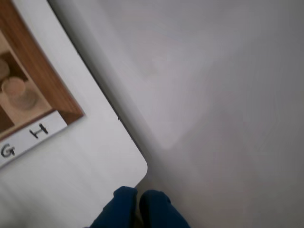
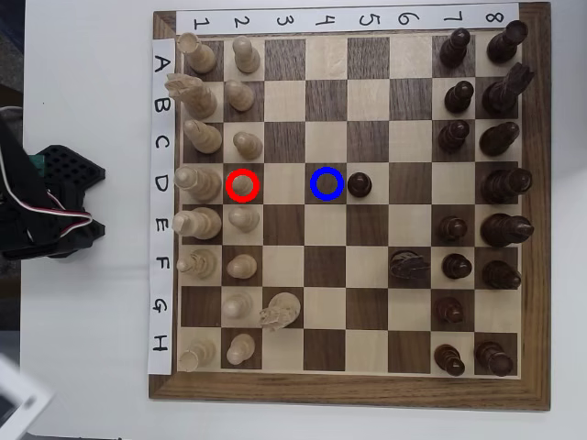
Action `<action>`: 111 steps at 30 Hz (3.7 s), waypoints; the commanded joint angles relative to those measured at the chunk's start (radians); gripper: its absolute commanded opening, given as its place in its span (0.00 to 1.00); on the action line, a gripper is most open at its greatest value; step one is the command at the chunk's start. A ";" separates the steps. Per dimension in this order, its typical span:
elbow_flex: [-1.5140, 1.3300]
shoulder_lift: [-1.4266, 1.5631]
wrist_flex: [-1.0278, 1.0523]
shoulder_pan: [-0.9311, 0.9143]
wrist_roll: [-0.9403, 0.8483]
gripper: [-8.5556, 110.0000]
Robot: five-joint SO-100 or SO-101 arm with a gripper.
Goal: Move the piece to destination
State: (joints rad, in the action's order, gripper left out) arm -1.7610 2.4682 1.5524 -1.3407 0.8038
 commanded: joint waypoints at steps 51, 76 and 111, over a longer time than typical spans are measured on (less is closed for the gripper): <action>0.278 -0.515 -0.029 1.287 1.173 0.07; 0.017 -0.474 0.117 1.476 1.353 0.07; -0.216 -0.472 -0.192 1.459 1.301 0.15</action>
State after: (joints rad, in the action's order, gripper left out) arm -1.9926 2.0095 1.4312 0.1519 1.7426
